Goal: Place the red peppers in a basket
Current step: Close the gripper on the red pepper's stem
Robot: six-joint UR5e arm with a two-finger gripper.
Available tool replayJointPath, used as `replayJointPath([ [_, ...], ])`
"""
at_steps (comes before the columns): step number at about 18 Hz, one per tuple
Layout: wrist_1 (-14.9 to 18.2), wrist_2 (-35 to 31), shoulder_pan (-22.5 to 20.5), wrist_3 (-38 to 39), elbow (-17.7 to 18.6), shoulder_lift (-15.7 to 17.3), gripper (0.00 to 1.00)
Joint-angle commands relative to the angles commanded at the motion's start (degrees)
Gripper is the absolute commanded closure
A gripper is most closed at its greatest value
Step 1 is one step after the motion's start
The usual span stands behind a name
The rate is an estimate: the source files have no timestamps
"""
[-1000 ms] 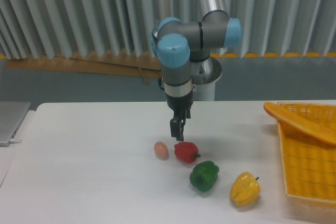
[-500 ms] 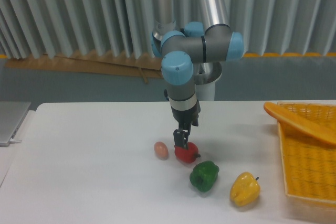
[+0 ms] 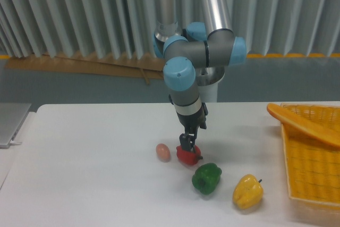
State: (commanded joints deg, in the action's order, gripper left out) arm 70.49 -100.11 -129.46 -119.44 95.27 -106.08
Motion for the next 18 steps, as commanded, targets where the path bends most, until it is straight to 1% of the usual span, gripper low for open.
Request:
replayJointPath([
  [6, -1.23, 0.0, 0.53, 0.79, -0.09, -2.46, 0.0],
  [10, -1.5, 0.09, 1.14, 1.05, 1.4, -3.6, 0.0],
  [11, -2.19, 0.0, 1.23, 1.05, 2.02, -3.69, 0.0],
  [12, -3.68, 0.0, 1.32, 1.05, 3.33, -3.78, 0.0],
  [13, -5.96, -0.09, 1.32, 1.05, 4.64, -3.96, 0.0],
  [14, -7.11, -0.09, 1.32, 1.05, 5.35, -3.96, 0.0],
  [18, -7.04, -0.09, 1.32, 1.14, 5.1, -3.78, 0.0],
])
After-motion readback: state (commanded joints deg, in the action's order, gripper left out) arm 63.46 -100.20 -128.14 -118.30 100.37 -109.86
